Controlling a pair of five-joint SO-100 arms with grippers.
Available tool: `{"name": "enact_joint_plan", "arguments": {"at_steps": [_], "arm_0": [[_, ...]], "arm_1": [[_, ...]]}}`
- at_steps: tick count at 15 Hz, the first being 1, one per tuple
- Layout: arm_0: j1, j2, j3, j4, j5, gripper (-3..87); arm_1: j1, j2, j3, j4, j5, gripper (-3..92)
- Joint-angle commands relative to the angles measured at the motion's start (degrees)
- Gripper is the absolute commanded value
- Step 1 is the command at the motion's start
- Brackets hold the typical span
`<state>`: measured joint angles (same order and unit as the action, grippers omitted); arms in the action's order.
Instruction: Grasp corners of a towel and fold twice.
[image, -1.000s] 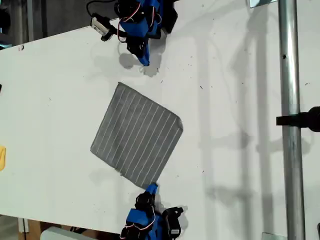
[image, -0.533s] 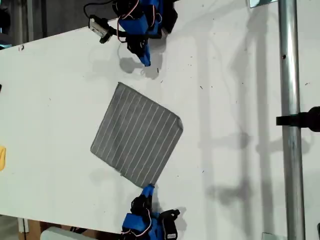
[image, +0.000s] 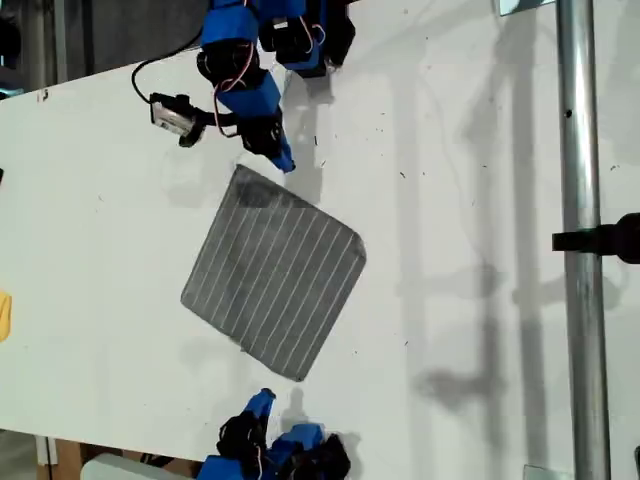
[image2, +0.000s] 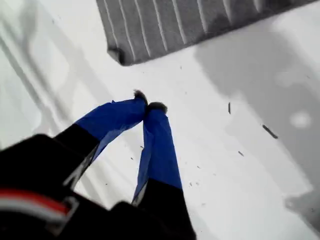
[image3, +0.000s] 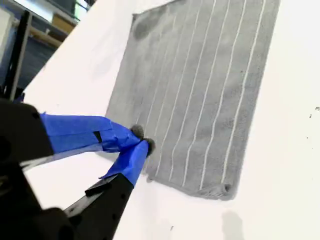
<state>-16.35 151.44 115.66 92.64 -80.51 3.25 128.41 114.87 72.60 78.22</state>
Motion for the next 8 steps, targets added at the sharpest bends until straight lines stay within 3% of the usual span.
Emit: {"name": "enact_joint_plan", "arguments": {"at_steps": [1,5,8], "arm_0": [[-1.67,-10.37,-15.38,3.34,4.22,-2.7],[-3.08,-19.95,-24.43,3.96,9.58,-2.7],[-3.87,-21.97,-23.47,3.96,9.84,-2.7]], "arm_1": [[-2.11,-13.71,-22.41,4.66,-3.52,-0.3],[-4.57,-34.1,-50.01,13.18,-6.33,-0.1],[-6.42,-46.41,-61.44,20.65,-5.19,22.5]]}}
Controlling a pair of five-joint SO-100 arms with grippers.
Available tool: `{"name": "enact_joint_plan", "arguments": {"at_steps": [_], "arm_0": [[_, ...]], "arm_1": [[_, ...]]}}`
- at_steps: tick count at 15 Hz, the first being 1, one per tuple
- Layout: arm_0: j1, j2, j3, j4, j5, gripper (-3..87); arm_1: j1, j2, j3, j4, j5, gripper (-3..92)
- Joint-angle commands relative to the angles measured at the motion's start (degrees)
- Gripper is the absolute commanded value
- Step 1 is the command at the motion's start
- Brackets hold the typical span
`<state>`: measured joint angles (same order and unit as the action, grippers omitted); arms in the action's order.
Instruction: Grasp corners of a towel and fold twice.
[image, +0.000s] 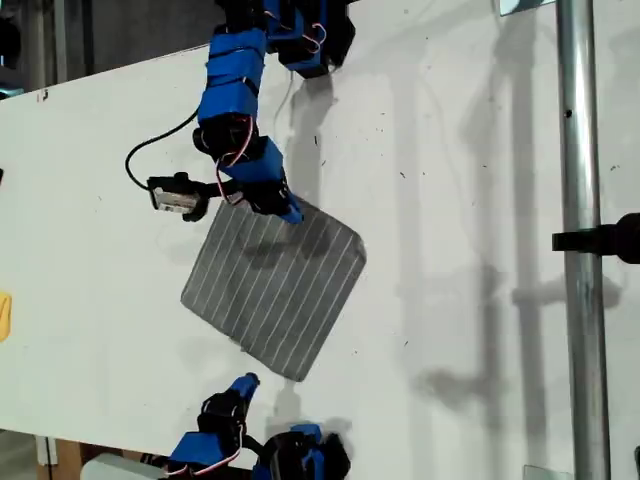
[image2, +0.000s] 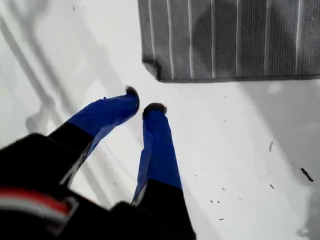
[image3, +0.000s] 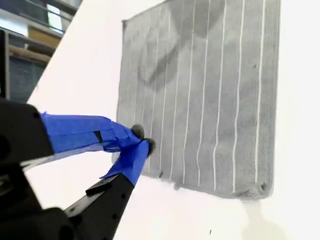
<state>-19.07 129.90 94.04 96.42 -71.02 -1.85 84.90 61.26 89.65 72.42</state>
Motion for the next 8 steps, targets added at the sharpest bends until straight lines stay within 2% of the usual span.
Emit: {"name": "enact_joint_plan", "arguments": {"at_steps": [1,5,8], "arm_0": [[-1.58,-0.88,-1.41,0.18,0.53,-2.7],[-3.52,-1.76,0.97,0.09,0.7,-2.7],[-4.39,-1.76,2.46,0.0,0.35,-2.7]], "arm_1": [[-2.11,-5.45,-9.4,3.69,0.88,26.0],[-3.6,-10.55,-11.95,4.04,1.49,29.1],[-4.39,-18.28,-13.45,0.26,1.76,28.9]]}}
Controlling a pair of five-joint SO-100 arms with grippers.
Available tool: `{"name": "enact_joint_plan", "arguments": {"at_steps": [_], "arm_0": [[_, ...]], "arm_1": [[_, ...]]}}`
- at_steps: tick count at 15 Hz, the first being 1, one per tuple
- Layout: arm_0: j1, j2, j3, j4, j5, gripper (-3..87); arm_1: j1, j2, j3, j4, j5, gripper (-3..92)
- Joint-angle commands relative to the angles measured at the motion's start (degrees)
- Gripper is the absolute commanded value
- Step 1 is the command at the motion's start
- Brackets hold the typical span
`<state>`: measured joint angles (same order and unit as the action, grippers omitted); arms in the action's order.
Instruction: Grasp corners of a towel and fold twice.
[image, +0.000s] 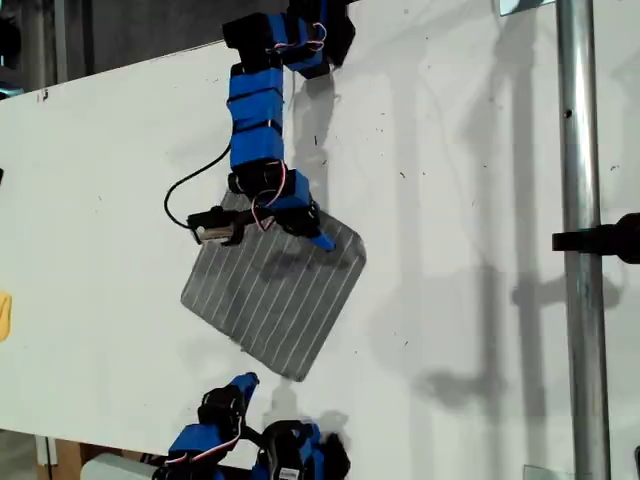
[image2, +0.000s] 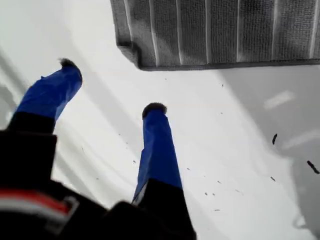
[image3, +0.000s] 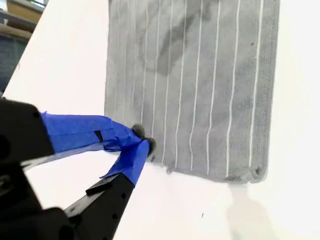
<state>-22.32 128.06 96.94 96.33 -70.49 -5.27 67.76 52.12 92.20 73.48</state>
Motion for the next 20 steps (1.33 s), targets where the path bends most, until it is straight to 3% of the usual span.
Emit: {"name": "enact_joint_plan", "arguments": {"at_steps": [1,9,15,17,20], "arm_0": [[-1.23,0.09,0.26,0.09,-0.53,-2.7],[-0.53,0.09,2.81,-0.44,-2.11,-2.7],[0.44,0.7,4.48,-0.53,-3.16,-2.7],[0.44,1.05,5.1,-0.7,-3.34,-2.7],[0.79,2.46,6.24,-0.79,-3.78,-2.7]], "arm_1": [[-1.14,-3.16,-4.31,-4.75,0.35,28.7],[-2.02,-18.37,-5.01,-18.46,-1.23,28.6],[-0.26,-25.58,-4.22,-8.79,-1.67,29.4],[-0.26,-26.37,-4.13,-8.44,-1.93,9.3],[0.62,-26.89,-3.87,-7.73,-2.99,6.3]]}}
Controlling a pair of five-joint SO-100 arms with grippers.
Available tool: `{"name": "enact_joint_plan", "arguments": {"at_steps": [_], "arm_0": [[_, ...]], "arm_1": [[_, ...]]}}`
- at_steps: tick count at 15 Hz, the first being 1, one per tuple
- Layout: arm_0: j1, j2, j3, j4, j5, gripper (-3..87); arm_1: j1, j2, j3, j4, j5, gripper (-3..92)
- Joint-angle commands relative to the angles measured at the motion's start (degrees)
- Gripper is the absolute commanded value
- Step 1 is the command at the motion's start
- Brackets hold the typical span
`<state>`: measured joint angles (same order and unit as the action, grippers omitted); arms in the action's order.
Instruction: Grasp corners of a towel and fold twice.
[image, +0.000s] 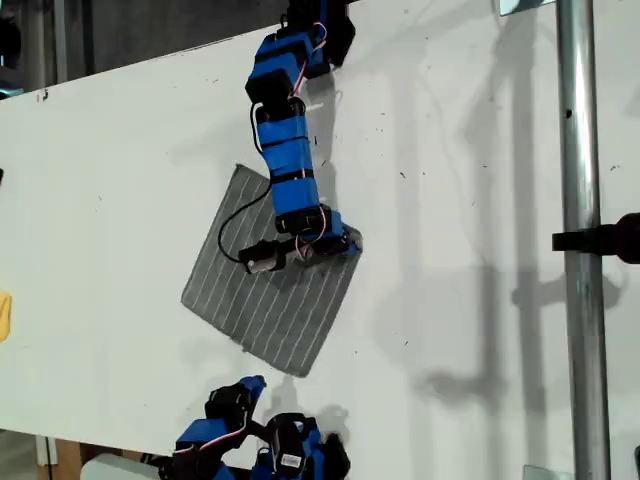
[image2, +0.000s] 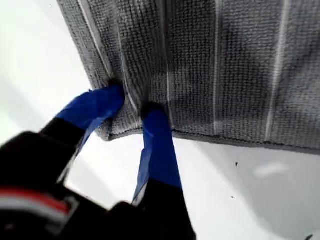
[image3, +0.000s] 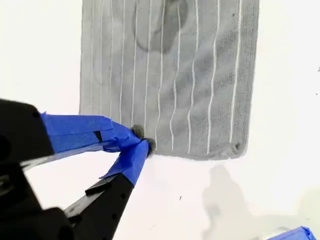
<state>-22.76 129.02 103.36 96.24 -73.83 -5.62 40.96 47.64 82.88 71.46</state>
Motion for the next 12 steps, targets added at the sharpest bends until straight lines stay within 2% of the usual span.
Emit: {"name": "enact_joint_plan", "arguments": {"at_steps": [1,2,6,8,9,10,11,12], "arm_0": [[1.32,2.11,0.35,-0.7,-0.7,-2.7],[1.32,2.72,1.05,-0.79,-0.88,-2.7],[2.46,0.97,-1.85,-1.85,-1.14,-2.7],[3.78,-6.59,-7.73,-1.76,2.72,-2.7],[4.83,-10.02,-10.11,-1.85,7.73,-2.7],[4.75,-13.01,-12.39,-0.53,10.9,5.3],[4.66,-13.54,-12.66,-0.97,11.16,24.4],[4.31,-13.62,-13.54,-1.49,13.71,28.7]], "arm_1": [[1.14,-0.18,0.7,1.76,-1.93,5.2],[1.23,-0.18,0.7,2.72,-2.11,-0.3],[0.88,0.09,0.97,2.72,-2.11,-0.3],[0.88,0.18,0.97,2.55,-2.11,-0.3],[0.97,0.18,0.97,2.64,-2.11,-0.3],[0.7,0.18,0.97,2.46,-2.02,-0.3],[0.44,0.18,0.97,2.29,-1.76,-0.3],[0.18,0.09,0.97,2.11,-1.49,-0.3]]}}
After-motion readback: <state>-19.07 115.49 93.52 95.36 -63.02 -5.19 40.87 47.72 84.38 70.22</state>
